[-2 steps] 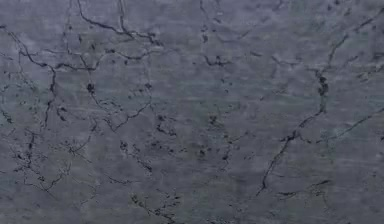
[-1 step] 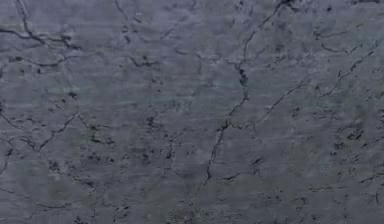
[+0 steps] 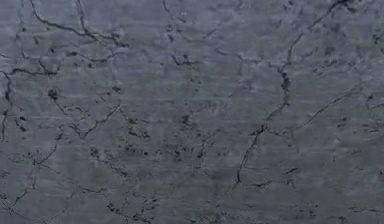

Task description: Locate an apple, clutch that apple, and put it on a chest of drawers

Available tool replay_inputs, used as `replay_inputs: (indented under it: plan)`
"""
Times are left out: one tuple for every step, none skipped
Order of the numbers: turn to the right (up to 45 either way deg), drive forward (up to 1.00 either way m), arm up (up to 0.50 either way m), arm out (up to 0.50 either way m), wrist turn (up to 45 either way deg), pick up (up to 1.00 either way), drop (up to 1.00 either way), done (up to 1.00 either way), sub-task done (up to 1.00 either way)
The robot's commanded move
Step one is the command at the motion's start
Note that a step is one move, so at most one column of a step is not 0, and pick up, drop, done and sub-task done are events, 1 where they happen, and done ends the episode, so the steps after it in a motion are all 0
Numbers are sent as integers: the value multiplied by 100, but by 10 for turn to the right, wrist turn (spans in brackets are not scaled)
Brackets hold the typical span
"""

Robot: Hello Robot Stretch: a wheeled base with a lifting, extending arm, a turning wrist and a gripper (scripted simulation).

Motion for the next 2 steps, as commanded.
replay_inputs:
  plan:
    - [30,0,0,0,0,0,0,0,0]
    - [-180,0,0,0,0,0,0,0,0]
